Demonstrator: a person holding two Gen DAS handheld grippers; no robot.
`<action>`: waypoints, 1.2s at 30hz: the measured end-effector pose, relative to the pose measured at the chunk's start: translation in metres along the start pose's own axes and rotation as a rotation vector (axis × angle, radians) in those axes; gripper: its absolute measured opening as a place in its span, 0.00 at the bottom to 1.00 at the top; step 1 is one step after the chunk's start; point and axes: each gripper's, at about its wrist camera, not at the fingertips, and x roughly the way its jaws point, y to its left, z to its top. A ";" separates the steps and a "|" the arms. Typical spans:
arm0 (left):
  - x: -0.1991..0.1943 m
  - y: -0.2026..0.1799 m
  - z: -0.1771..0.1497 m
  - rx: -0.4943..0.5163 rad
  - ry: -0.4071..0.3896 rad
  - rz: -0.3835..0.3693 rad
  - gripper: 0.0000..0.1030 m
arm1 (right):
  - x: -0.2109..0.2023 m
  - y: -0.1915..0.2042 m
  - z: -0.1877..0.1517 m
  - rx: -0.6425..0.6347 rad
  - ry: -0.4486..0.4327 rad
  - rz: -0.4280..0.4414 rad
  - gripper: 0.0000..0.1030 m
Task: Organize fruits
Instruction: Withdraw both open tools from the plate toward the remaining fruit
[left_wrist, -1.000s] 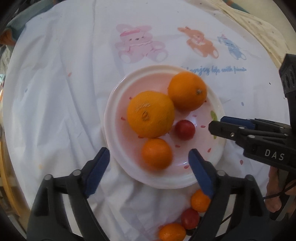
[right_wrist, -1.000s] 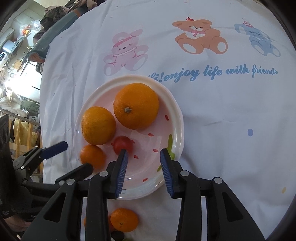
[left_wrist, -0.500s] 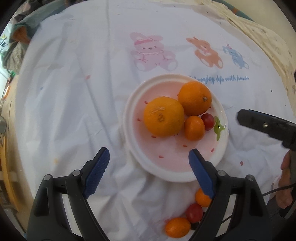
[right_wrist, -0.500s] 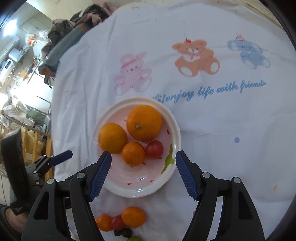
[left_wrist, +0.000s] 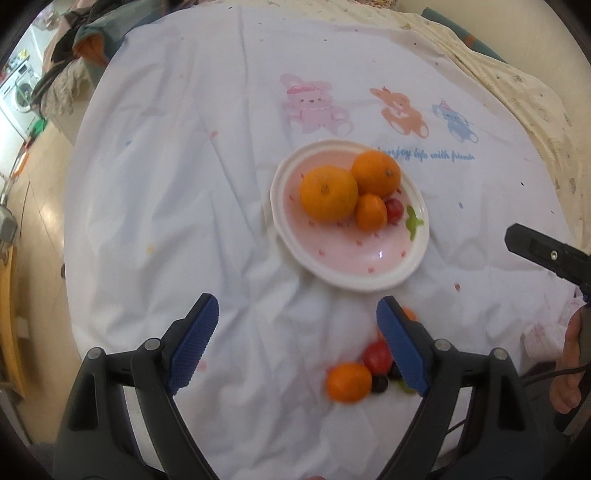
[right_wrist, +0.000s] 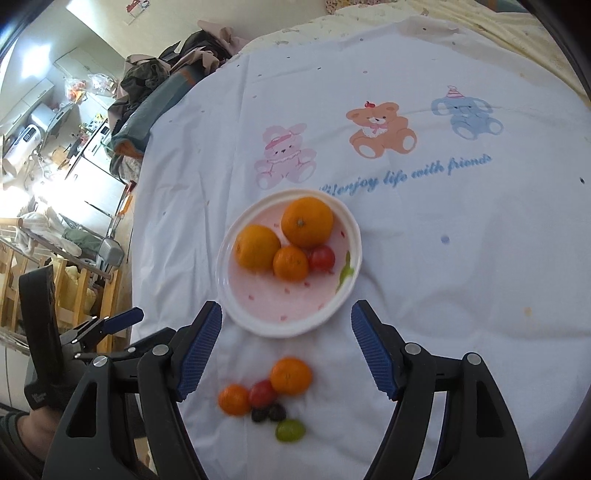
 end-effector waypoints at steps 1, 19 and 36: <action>-0.002 0.000 -0.006 0.001 0.004 0.003 0.83 | -0.003 0.000 -0.006 0.002 0.000 0.000 0.73; 0.064 -0.047 -0.083 0.349 0.262 0.006 0.78 | -0.011 -0.033 -0.071 0.111 0.032 -0.057 0.73; 0.088 -0.085 -0.081 0.510 0.262 0.043 0.70 | -0.005 -0.031 -0.069 0.098 0.047 -0.063 0.73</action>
